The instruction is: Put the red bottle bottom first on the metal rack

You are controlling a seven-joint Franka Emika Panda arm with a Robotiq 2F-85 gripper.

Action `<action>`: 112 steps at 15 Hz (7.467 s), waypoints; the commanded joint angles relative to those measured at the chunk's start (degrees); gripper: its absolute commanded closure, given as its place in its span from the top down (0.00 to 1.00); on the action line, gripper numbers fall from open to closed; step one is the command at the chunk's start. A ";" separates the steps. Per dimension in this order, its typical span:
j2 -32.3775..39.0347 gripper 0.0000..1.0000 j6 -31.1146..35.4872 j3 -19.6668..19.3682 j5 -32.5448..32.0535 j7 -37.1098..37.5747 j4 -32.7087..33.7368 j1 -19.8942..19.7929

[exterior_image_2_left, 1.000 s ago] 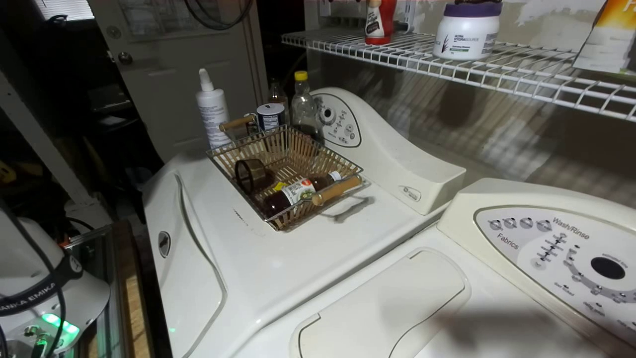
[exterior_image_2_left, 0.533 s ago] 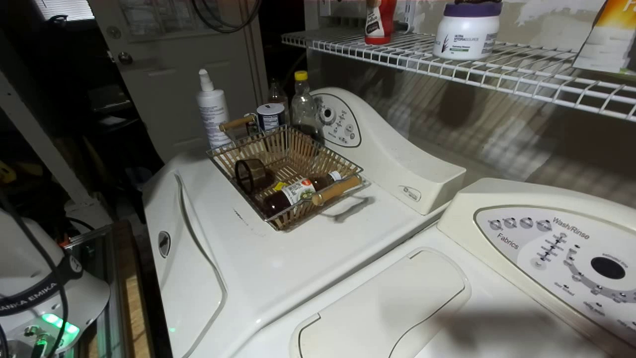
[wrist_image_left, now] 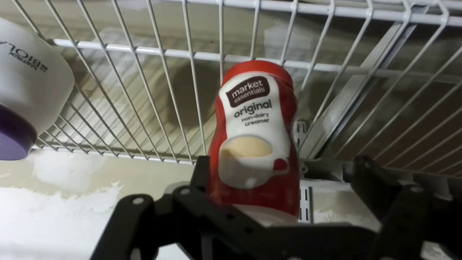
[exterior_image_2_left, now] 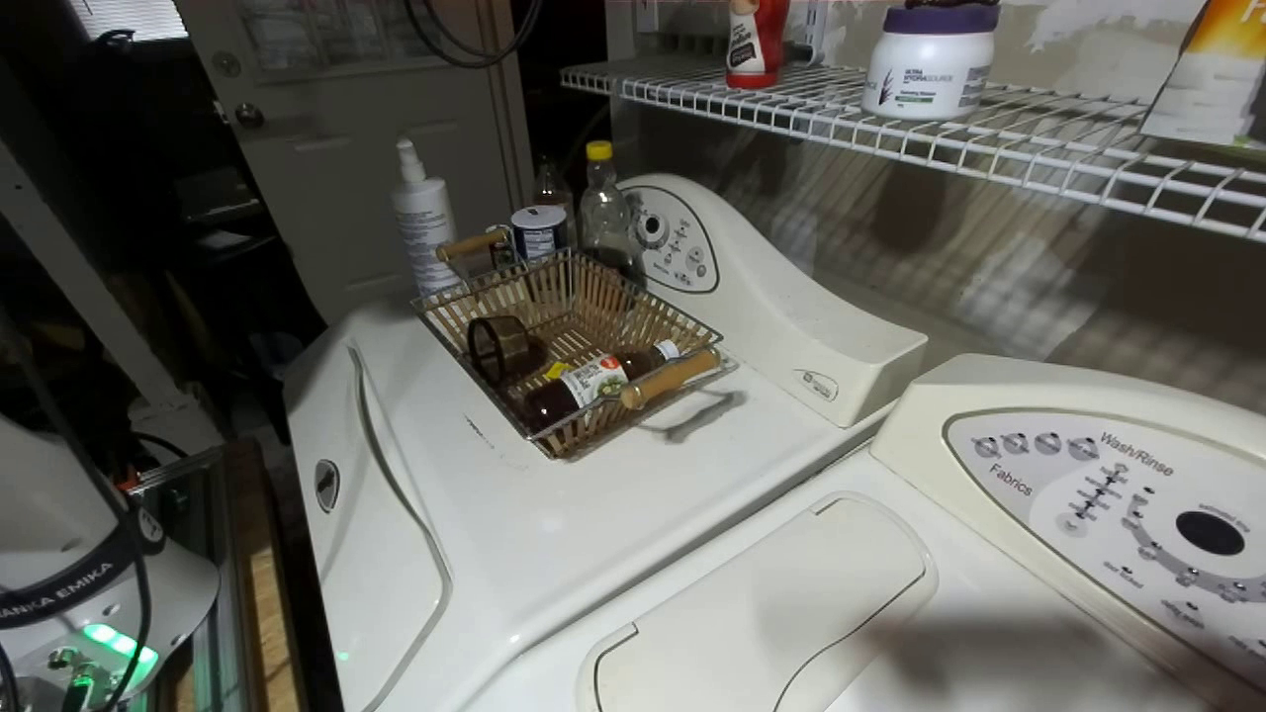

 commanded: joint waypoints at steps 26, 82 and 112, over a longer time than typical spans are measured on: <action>4.68 0.34 -12.60 -0.76 -24.57 -14.28 6.59 6.81; 19.85 1.00 -36.76 -1.93 3.89 53.39 36.98 1.93; 29.04 0.58 -31.74 -5.11 1.94 76.92 44.70 3.95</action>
